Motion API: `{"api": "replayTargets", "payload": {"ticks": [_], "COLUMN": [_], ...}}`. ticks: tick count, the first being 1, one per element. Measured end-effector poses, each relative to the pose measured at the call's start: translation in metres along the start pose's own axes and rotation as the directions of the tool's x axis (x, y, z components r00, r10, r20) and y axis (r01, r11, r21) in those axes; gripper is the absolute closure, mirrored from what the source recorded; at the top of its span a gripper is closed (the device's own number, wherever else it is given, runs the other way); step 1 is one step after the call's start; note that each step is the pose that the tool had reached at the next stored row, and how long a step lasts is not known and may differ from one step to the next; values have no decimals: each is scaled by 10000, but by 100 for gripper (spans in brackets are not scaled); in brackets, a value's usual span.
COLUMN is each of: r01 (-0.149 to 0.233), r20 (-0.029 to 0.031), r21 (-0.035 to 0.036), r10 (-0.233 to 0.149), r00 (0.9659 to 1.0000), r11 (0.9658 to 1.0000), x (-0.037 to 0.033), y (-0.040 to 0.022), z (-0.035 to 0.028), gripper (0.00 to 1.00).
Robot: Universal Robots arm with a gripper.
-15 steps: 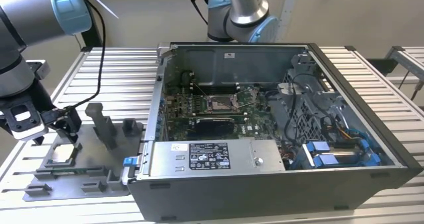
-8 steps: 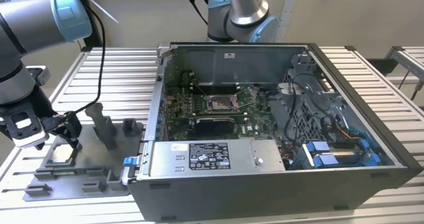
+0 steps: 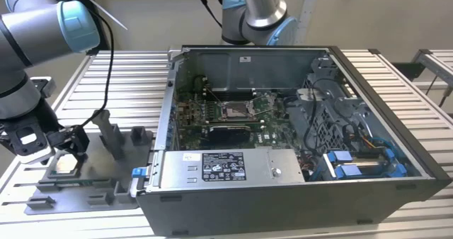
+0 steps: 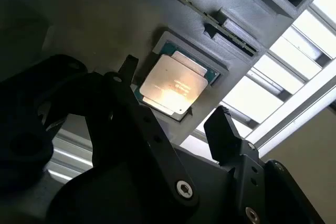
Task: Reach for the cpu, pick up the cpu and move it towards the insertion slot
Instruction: 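Pick up the cpu and move it towards the insertion slot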
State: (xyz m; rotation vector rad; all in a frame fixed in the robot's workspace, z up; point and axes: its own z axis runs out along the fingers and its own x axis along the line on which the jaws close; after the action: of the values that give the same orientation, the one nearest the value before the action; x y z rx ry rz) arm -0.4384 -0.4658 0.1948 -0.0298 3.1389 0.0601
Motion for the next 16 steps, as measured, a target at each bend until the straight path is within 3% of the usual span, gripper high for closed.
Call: {"api": "replayTargets", "payload": {"ticks": [16], "r01": [1], "r20": [9], "r21": [2], "r10": [-1], "r00": [10000], "r11": [10000], "x": [1], "y": [-5], "z": [115], "gripper": [0]}}
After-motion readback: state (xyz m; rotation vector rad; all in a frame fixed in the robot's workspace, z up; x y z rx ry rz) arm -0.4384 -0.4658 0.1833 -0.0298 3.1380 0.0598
